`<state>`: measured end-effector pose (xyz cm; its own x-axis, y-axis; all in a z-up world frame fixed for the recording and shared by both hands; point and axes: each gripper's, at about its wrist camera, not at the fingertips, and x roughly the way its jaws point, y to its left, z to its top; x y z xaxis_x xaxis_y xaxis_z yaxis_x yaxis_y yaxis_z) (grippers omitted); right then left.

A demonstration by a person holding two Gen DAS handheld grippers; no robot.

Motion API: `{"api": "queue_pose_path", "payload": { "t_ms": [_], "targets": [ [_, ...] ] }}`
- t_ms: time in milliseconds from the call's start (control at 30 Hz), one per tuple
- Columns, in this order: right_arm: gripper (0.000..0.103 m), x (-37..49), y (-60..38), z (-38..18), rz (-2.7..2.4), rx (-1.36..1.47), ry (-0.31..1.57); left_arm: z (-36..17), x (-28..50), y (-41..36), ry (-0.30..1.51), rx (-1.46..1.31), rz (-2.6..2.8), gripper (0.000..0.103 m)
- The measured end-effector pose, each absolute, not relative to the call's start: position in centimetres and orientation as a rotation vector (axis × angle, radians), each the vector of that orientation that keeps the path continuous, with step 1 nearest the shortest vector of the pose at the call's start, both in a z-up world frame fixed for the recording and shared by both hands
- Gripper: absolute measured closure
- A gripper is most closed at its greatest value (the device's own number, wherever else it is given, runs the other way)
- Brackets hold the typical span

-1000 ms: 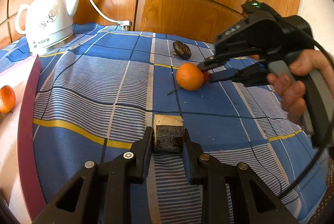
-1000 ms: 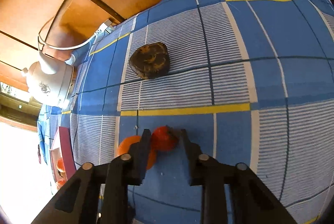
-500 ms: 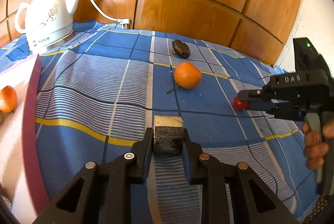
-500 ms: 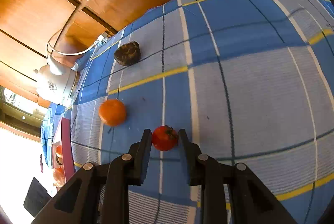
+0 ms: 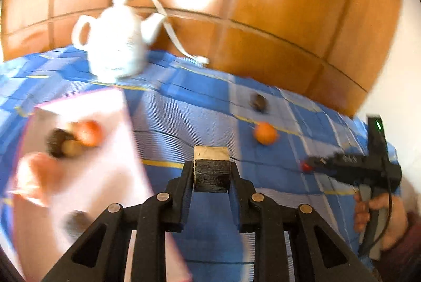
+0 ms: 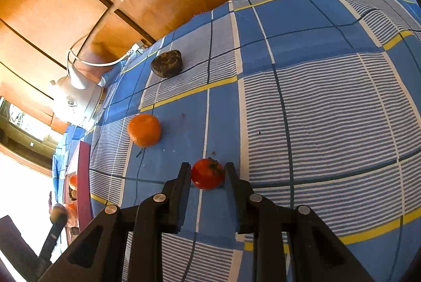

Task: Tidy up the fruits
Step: 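Grasp the red tomato with the right gripper while the left gripper holds the log piece, then release the log piece into the tray with the left gripper while the right gripper carries the tomato there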

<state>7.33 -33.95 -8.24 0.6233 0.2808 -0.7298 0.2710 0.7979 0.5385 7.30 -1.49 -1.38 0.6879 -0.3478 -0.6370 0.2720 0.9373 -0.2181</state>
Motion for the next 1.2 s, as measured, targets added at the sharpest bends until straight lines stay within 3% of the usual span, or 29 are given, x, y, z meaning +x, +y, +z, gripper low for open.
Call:
{"api": "queue_pose_path", "payload": {
  "t_ms": [400,1200],
  "targets": [
    [0.077,7.3,-34.1,-8.2,0.007,0.659,0.904,-2.3,10.2,8.7,0.764,-0.068,-0.009,0.078],
    [0.077,7.1,-34.2,-8.1,-0.012,0.648,0.9,-0.8,7.2,8.0,0.713,-0.081,-0.009,0.069]
  ]
}}
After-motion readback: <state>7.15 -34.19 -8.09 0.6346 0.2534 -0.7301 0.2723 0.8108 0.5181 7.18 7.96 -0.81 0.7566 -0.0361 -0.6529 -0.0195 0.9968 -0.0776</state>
